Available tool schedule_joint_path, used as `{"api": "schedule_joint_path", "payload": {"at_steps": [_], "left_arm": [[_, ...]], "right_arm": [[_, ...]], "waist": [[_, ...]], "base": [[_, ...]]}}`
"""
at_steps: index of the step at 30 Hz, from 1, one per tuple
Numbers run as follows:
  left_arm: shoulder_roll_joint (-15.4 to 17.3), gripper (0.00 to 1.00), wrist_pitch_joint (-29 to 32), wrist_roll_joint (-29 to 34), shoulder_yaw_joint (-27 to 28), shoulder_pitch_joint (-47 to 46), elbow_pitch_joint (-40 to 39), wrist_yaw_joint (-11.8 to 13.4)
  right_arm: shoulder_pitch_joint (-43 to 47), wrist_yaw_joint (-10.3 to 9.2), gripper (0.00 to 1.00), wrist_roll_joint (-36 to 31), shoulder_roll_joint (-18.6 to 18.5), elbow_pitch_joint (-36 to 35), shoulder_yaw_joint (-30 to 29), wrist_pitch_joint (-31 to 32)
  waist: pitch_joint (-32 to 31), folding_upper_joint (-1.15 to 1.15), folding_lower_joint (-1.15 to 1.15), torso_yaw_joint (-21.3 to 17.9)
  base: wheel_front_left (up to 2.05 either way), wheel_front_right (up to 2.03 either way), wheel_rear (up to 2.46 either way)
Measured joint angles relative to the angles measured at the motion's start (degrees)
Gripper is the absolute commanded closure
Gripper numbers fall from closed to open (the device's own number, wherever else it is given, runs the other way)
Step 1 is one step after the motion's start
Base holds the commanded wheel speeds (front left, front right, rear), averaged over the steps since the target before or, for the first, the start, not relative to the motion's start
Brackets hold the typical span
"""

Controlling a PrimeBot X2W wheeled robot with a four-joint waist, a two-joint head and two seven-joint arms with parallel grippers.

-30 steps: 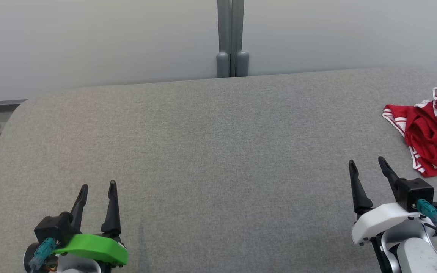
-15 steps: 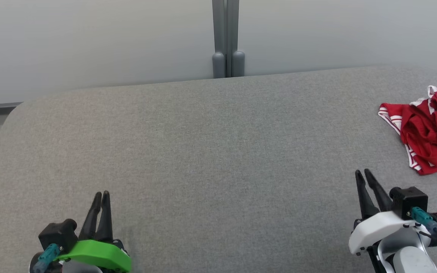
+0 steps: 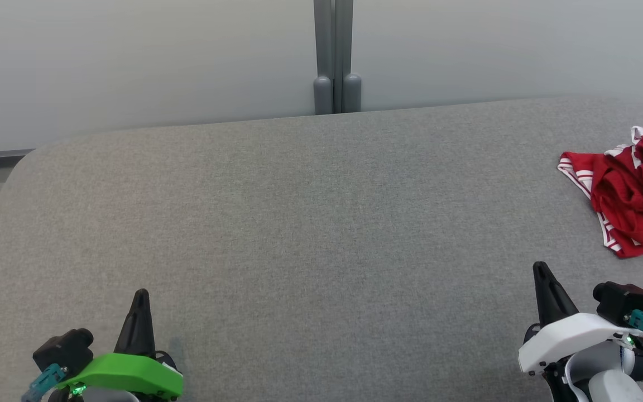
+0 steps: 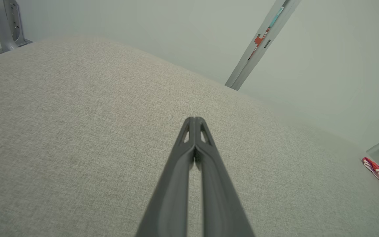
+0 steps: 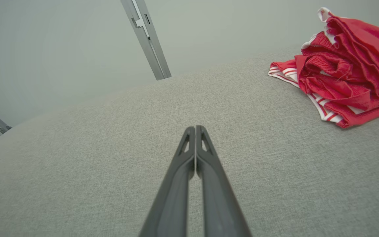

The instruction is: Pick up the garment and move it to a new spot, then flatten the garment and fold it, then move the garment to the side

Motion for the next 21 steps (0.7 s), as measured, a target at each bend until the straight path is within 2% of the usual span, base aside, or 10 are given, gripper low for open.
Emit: {"api": "schedule_joint_path", "payload": {"at_steps": [21], "left_arm": [[-0.4,1.00,4.9,-16.5,2.1,-0.1,-2.4,0.0]], "right_arm": [[-0.4,0.00,1.00,20.5,0.3,-0.8,-0.8,3.2]], "waist": [[0.2,0.00,0.00,0.3]], "base": [[0.00,0.00,0.00]]}}
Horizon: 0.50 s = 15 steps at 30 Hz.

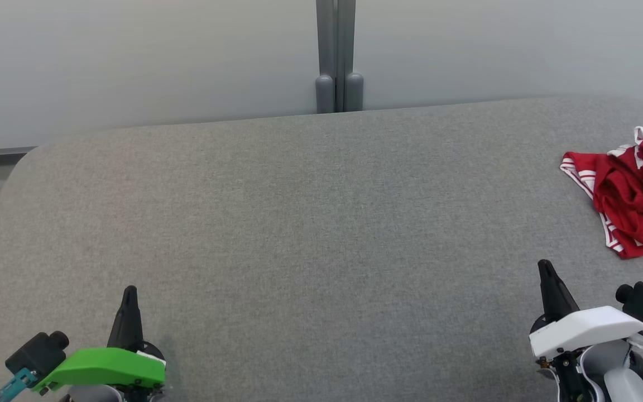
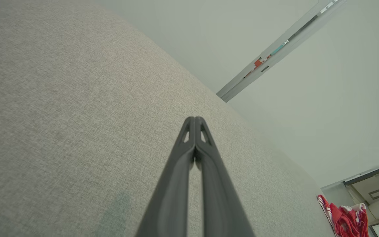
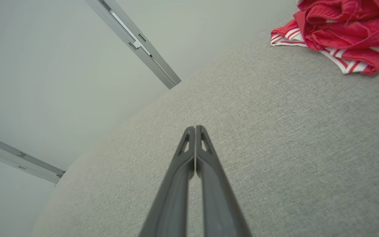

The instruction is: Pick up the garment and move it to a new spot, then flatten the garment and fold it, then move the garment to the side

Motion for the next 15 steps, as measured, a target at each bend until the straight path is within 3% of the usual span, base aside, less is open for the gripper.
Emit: {"api": "schedule_joint_path", "payload": {"at_steps": [15], "left_arm": [[-0.3,1.00,3.0,-9.7,1.2,-0.1,-1.5,0.0]], "right_arm": [[-0.6,-0.01,1.00,12.0,0.3,-0.4,-0.6,2.0]], "waist": [[0.1,0.00,0.00,0.2]], "base": [[0.00,0.00,0.00]]}}
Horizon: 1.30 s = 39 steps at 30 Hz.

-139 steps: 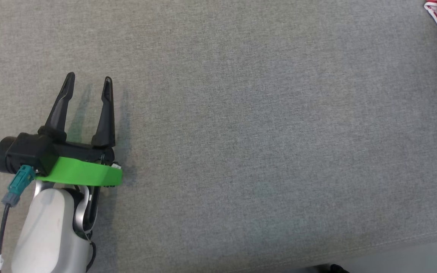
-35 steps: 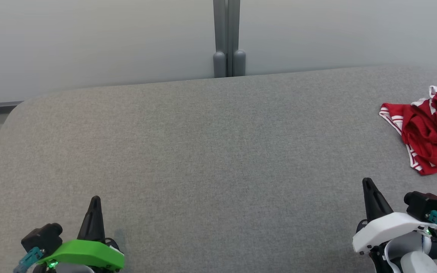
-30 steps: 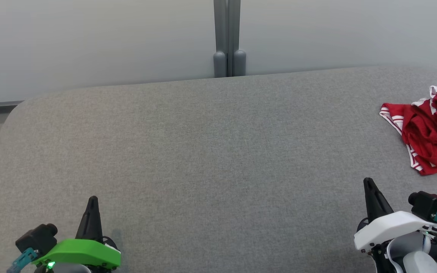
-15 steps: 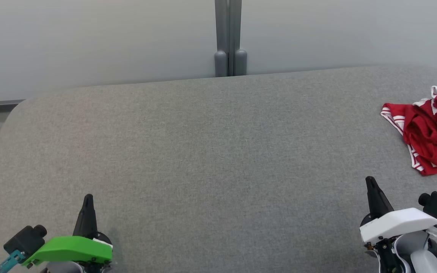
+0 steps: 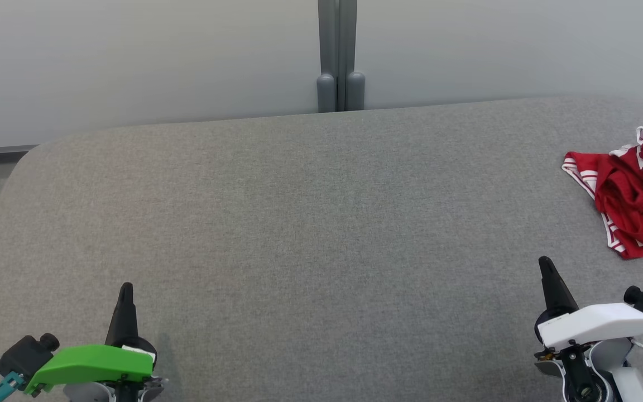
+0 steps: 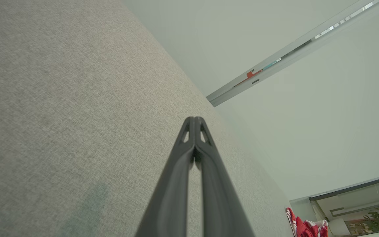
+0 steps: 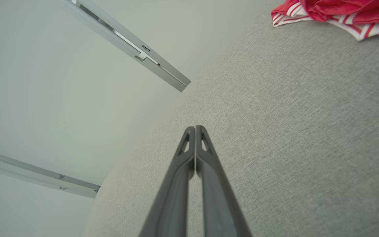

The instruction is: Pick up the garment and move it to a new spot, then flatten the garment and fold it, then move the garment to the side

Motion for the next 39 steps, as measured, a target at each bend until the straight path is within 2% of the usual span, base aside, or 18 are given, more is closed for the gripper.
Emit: {"api": "schedule_joint_path", "payload": {"at_steps": [39], "left_arm": [[-0.3,1.00,6.0,-20.1,2.6,-0.9,-2.8,0.0]], "right_arm": [[-1.2,-0.04,1.00,24.3,0.5,-0.7,-1.3,4.1]], "waist": [[0.3,0.00,0.00,0.5]], "base": [[0.00,0.00,0.00]]}}
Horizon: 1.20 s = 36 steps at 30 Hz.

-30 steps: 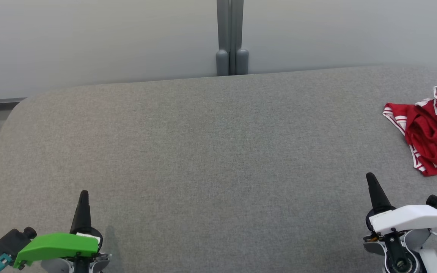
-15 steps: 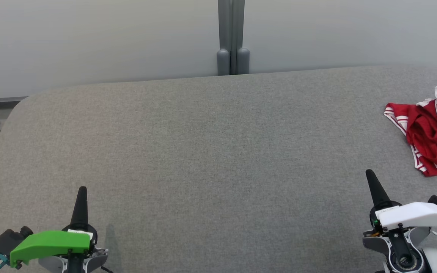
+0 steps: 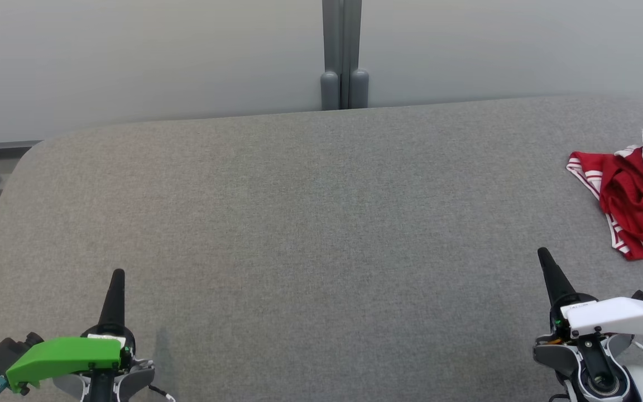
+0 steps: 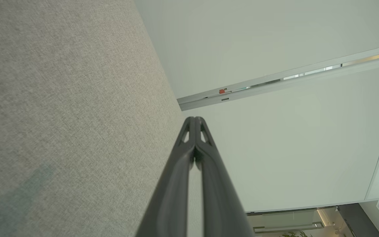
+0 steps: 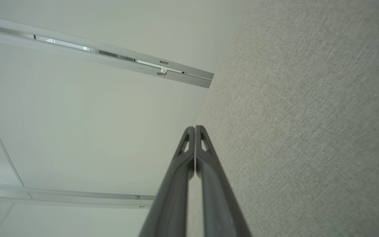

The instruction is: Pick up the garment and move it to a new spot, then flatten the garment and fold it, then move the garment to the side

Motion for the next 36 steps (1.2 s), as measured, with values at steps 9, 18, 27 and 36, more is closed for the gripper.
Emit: {"api": "schedule_joint_path", "payload": {"at_steps": [9,18,27,36], "left_arm": [[-0.1,1.00,1.1,-3.6,0.5,-0.2,-0.6,0.0],[-0.1,1.00,2.1,-7.1,0.9,-0.3,-1.1,0.0],[-0.2,1.00,3.0,-10.3,1.3,-0.3,-1.5,0.0],[-0.2,1.00,4.0,-13.1,1.7,-0.5,-2.0,0.0]], "right_arm": [[-0.3,0.00,1.00,4.5,0.1,-0.2,-0.3,0.8],[-0.4,-0.01,1.00,8.9,0.1,-0.3,-0.5,1.4],[-0.7,-0.01,1.00,12.7,0.2,-0.4,-0.7,2.1],[-0.9,-0.01,1.00,16.5,0.2,-0.5,-0.9,2.7]], "waist": [[0.1,0.00,0.00,0.1],[0.2,0.00,0.00,0.2],[0.2,0.00,0.00,0.4],[0.3,0.00,0.00,0.5]], "base": [[0.00,0.00,0.00],[0.00,0.00,0.00],[0.00,0.00,0.00],[0.00,0.00,0.00]]}}
